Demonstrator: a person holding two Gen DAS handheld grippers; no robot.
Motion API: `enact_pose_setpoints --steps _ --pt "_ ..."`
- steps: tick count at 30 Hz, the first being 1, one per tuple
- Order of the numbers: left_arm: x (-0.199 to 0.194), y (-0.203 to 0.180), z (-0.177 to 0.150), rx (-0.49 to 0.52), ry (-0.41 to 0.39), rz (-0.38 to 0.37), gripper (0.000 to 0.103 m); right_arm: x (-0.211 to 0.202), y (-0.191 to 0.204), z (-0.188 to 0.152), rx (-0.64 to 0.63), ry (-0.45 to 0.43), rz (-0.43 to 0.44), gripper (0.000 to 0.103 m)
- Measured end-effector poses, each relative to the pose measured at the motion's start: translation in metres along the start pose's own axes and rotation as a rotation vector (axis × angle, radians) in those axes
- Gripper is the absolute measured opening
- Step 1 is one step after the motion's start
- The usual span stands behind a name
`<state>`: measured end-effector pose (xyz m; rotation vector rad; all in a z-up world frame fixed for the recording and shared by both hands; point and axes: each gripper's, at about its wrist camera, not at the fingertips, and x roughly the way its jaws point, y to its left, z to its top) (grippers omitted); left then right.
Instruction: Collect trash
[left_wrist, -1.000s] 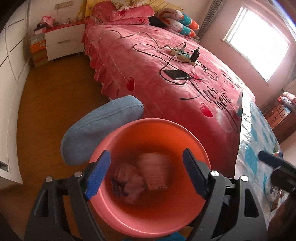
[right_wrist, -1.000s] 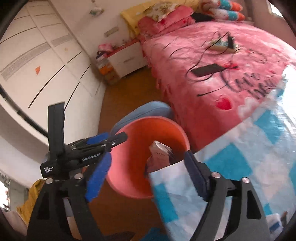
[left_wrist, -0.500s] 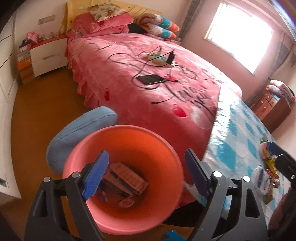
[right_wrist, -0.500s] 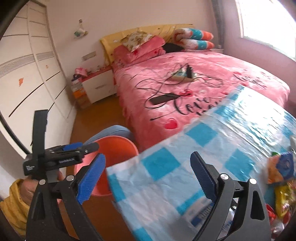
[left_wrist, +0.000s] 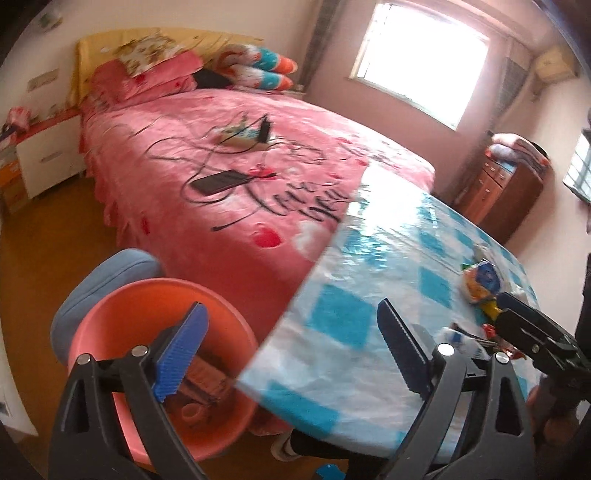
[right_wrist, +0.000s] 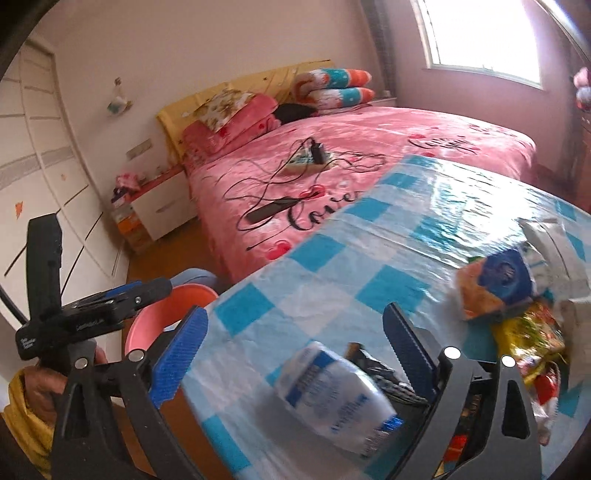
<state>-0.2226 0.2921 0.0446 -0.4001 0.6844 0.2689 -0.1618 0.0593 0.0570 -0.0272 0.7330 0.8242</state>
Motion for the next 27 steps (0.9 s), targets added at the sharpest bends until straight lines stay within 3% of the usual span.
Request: enact_pose_setpoints --steps 10,27 --pt "0.005 -0.057 -0.009 0.071 0.036 -0.076 0.094 -0.033 -0.042 -0.004 0.08 -0.057 -0.036 0.095" --pt "0.008 -0.133 -0.028 0.198 0.098 -0.131 0.094 -0.069 -0.115 -0.012 0.209 -0.107 -0.117 0.095"
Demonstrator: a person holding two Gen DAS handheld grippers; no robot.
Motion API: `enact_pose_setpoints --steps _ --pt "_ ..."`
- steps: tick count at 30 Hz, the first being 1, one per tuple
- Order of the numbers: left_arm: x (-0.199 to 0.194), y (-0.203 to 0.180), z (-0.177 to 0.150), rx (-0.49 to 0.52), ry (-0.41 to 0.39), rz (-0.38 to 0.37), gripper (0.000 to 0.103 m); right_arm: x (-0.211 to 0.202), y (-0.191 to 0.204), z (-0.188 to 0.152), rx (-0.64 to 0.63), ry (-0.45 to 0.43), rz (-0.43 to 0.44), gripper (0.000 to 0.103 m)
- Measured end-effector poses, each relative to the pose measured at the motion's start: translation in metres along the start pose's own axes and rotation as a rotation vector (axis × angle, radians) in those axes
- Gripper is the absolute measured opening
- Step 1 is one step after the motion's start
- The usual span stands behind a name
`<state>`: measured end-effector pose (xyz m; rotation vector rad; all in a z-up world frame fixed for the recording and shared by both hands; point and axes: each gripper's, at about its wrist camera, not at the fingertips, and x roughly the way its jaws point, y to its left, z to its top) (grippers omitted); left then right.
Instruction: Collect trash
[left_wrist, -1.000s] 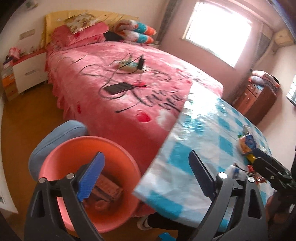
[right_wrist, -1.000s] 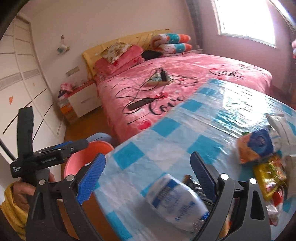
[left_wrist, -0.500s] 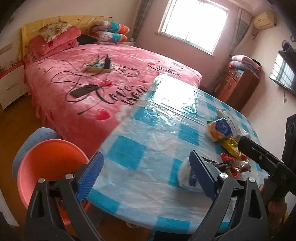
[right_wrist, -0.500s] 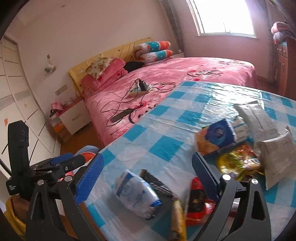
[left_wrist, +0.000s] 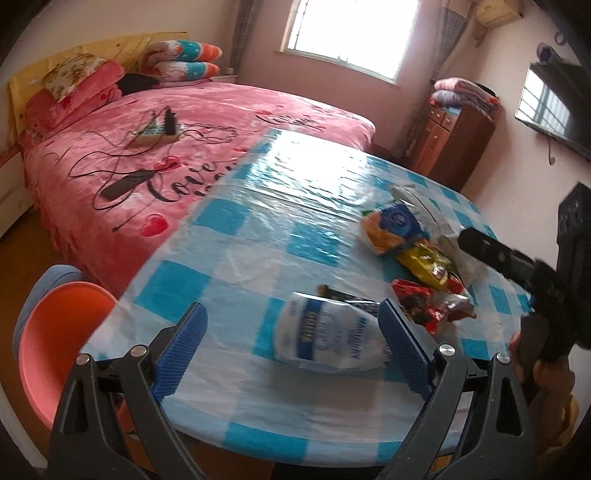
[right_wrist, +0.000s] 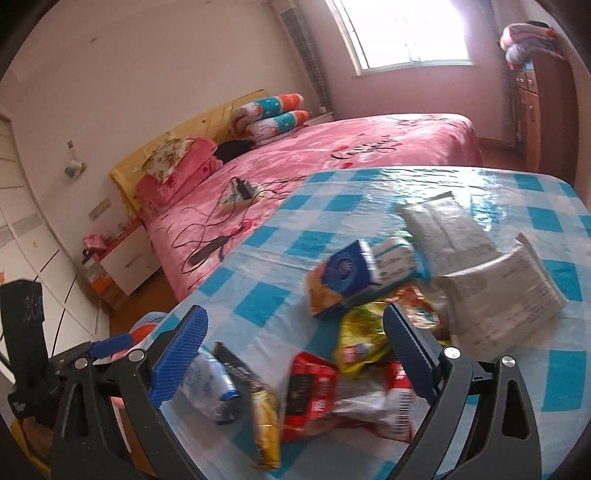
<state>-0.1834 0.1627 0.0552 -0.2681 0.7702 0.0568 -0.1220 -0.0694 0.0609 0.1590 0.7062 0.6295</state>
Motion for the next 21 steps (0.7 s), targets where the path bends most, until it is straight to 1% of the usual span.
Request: enact_pose_setpoints --steps 8,12,17,19,20,21 --pt "0.01 -0.037 -0.007 0.059 0.049 -0.041 0.094 -0.008 -0.04 0.003 0.072 -0.012 -0.041 0.095" --pt "0.016 -0.054 -0.008 0.085 0.072 -0.074 0.094 -0.016 -0.069 0.007 0.134 -0.023 -0.069 0.095" --pt "0.025 -0.085 -0.004 0.184 0.092 -0.112 0.094 -0.024 -0.105 0.009 0.223 -0.022 -0.107 0.095" --pt "0.031 -0.096 0.0 0.234 0.118 -0.142 0.094 -0.025 -0.118 0.007 0.274 -0.007 -0.11 0.095" --pt "0.036 -0.102 0.001 0.269 0.14 -0.148 0.094 -0.025 -0.125 0.007 0.301 0.008 -0.109 0.095" --pt "0.041 -0.109 0.003 0.306 0.152 -0.137 0.094 -0.025 -0.131 0.007 0.322 0.021 -0.11 0.095"
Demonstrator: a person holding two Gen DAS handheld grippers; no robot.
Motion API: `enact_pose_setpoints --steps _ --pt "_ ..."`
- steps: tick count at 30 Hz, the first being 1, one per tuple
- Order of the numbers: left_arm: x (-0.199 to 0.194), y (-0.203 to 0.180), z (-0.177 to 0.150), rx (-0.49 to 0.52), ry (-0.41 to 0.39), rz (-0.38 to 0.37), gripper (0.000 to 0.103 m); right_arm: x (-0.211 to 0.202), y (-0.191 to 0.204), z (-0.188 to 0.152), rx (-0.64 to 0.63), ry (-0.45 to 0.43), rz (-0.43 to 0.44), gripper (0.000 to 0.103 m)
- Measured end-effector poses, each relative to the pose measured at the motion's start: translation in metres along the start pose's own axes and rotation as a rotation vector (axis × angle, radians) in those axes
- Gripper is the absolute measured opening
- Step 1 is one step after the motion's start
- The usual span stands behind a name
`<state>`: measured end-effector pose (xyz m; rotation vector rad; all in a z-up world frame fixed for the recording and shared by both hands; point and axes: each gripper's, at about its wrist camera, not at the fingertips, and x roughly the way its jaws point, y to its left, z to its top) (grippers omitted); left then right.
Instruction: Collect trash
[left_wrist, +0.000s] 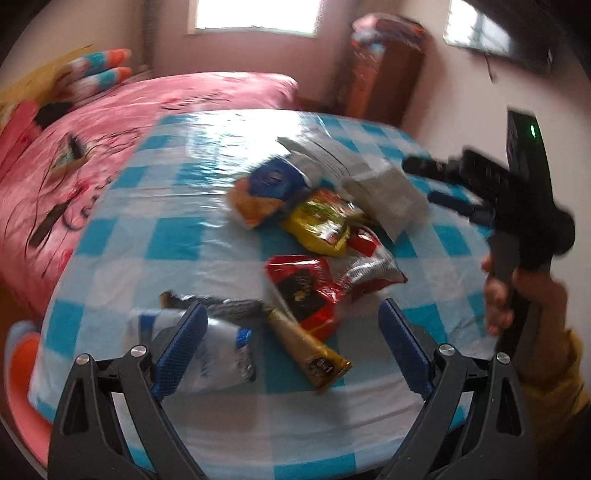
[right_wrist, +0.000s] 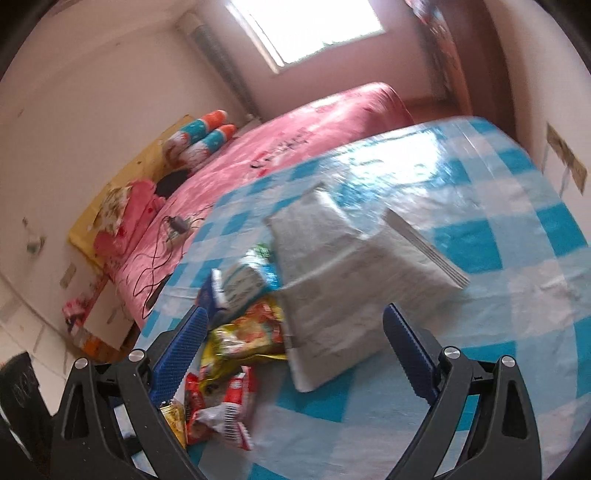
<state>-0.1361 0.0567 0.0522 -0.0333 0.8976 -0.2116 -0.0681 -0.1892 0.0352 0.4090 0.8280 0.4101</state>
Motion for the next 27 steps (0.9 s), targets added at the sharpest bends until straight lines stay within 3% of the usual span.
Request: enact_pose_setpoints --steps 4,10,14,27 --pt "0.014 -0.013 0.009 0.079 0.042 -0.036 0.094 0.002 -0.022 0.004 0.081 0.048 -0.015 0.095" --pt "0.043 -0.03 0.019 0.237 0.092 0.006 0.094 0.009 -0.034 0.005 0.112 0.102 -0.025 0.095" --pt "0.057 -0.032 0.024 0.278 0.123 0.011 0.094 0.016 -0.034 0.003 0.112 0.126 -0.026 0.095" --pt "0.073 -0.051 0.022 0.246 0.139 -0.077 0.094 0.031 -0.03 0.016 0.076 0.077 -0.068 0.095"
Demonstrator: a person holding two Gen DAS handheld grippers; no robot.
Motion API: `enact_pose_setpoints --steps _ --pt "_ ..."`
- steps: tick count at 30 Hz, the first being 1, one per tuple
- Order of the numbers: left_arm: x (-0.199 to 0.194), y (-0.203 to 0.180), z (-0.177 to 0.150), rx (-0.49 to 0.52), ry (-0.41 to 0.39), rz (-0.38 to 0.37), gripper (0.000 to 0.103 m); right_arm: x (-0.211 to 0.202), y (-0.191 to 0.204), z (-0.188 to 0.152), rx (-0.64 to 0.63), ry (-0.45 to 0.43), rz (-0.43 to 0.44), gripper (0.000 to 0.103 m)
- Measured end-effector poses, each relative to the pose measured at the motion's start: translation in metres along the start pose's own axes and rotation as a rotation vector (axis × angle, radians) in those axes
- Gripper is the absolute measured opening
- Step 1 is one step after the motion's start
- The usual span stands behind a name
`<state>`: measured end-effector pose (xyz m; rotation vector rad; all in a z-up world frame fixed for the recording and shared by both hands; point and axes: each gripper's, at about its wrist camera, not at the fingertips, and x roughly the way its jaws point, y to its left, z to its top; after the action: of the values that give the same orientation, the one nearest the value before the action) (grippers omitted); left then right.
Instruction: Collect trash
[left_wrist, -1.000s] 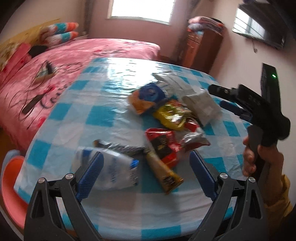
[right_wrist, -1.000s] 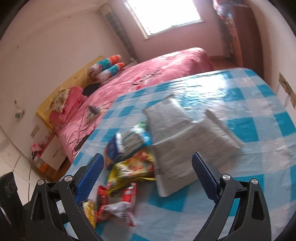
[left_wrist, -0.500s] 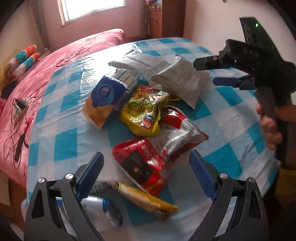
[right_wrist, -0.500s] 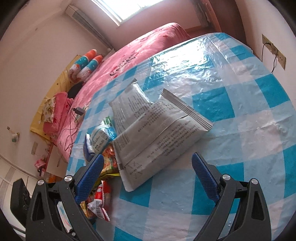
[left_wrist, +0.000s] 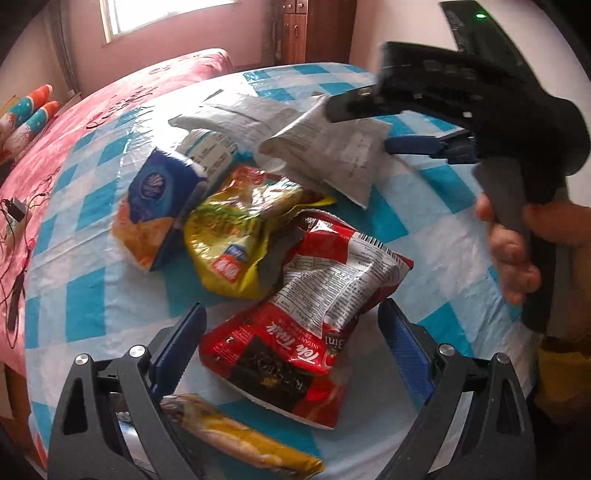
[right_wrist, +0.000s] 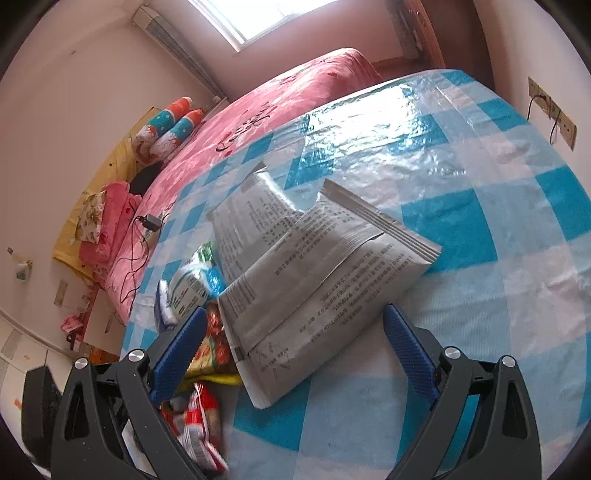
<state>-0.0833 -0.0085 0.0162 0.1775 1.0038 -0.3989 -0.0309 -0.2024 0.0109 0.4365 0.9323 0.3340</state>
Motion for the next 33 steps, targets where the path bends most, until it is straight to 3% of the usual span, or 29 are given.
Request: enact_pose_setpoints --steps 10,17,23,29,31,33 --pt "0.003 -0.017 0.003 -0.017 -0.027 -0.043 0.084 0.015 -0.004 0.026 0.01 -0.04 -0.088 0.095" --pt "0.004 -0.025 0.008 -0.014 -0.047 -0.021 0.072 0.027 0.009 0.025 -0.093 -0.058 -0.194 0.094" --pt "0.003 -0.026 0.011 -0.038 -0.07 -0.018 0.056 0.031 0.007 0.024 -0.141 -0.077 -0.242 0.078" --pt "0.002 -0.024 0.01 -0.075 -0.078 -0.038 0.053 0.03 0.004 0.025 -0.149 -0.087 -0.235 0.064" --pt "0.0 -0.021 0.01 -0.097 -0.08 -0.059 0.052 0.026 0.0 0.026 -0.141 -0.099 -0.23 0.046" --pt "0.0 -0.018 0.009 -0.115 -0.083 -0.078 0.052 0.024 -0.003 0.026 -0.133 -0.103 -0.219 0.041"
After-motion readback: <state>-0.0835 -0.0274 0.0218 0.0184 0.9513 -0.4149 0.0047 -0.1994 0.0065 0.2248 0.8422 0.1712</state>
